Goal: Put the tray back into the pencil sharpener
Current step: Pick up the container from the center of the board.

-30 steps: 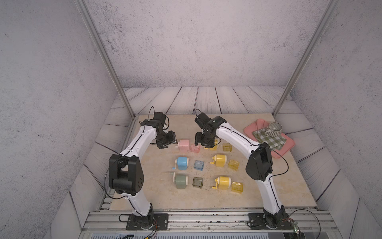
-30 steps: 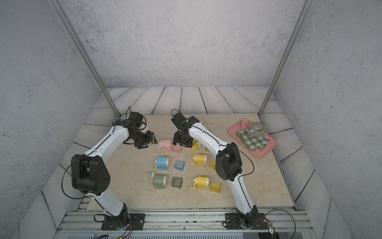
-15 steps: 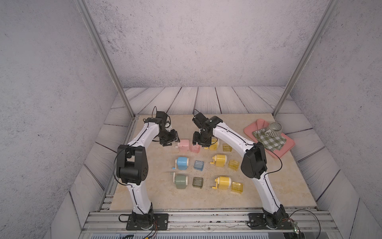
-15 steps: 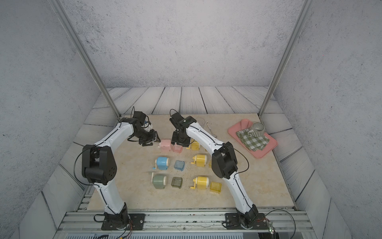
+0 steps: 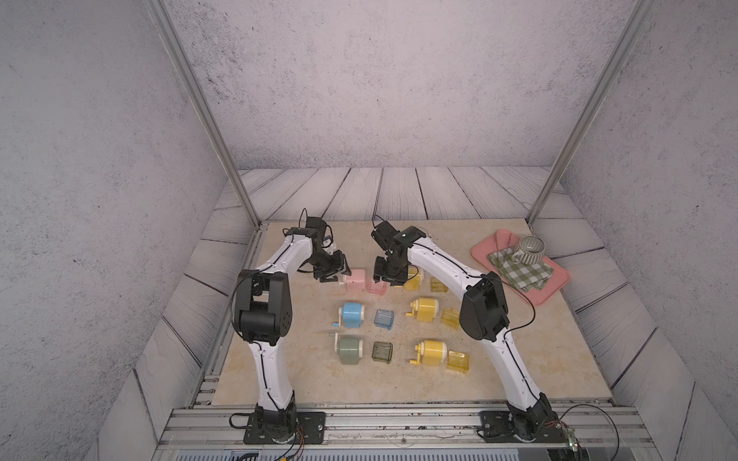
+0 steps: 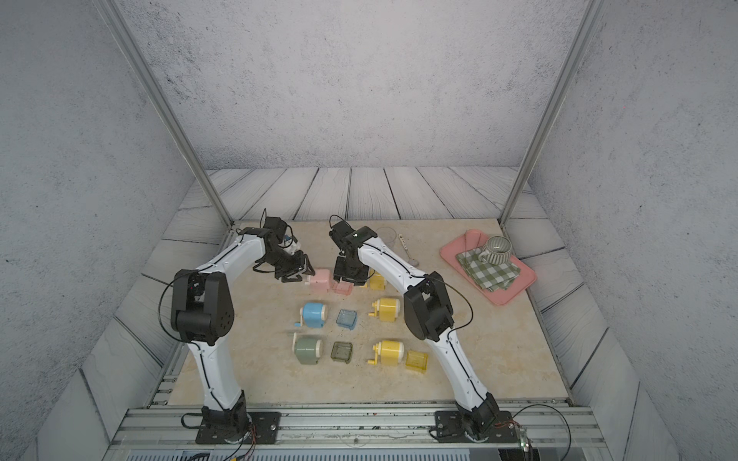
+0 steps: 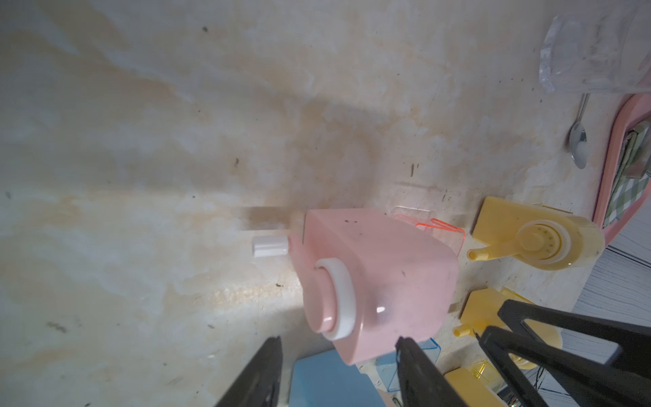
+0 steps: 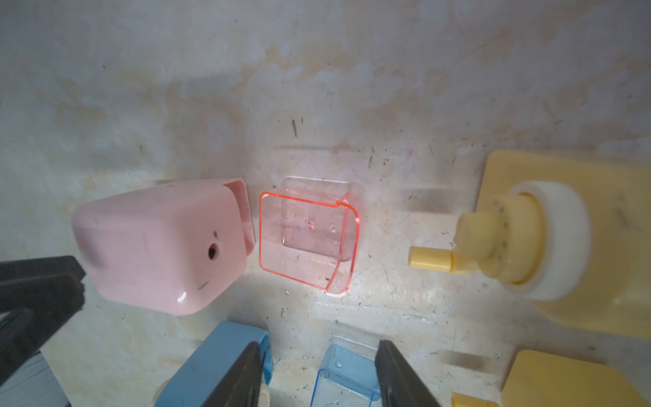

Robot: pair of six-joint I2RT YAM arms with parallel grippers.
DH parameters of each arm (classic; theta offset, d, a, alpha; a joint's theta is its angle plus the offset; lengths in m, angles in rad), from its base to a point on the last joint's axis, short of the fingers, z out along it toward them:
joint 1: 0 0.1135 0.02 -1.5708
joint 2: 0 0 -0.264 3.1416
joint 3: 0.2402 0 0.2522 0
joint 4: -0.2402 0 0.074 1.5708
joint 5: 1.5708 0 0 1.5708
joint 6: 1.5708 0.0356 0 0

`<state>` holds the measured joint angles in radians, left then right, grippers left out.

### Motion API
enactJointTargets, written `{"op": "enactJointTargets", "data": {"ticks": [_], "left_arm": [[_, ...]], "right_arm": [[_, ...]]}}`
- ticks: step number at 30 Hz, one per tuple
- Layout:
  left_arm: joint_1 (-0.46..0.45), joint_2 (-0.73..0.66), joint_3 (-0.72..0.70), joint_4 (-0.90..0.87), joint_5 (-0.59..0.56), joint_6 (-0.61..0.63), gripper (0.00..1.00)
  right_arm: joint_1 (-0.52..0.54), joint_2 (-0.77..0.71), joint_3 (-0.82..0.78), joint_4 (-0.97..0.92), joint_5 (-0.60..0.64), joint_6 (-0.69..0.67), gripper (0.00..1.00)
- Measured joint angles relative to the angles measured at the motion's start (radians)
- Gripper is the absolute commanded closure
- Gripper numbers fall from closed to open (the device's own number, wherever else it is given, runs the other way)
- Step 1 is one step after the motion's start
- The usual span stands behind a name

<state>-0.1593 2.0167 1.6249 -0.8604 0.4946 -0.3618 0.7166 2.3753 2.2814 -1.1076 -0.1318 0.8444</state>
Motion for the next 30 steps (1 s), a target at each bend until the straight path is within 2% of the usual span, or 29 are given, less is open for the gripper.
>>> {"op": "enactJointTargets", "data": {"ticks": [8,30], "left_arm": [[0.0,0.009,0.002,0.005,0.02,0.006,0.54],[0.0,0.038,0.017,0.004,0.055,0.022,0.6]], "right_arm": [[-0.003,0.059,0.1,-0.002,0.0,0.019,0.48],[-0.012,0.08,0.102,-0.002,0.036,0.065,0.53]]}}
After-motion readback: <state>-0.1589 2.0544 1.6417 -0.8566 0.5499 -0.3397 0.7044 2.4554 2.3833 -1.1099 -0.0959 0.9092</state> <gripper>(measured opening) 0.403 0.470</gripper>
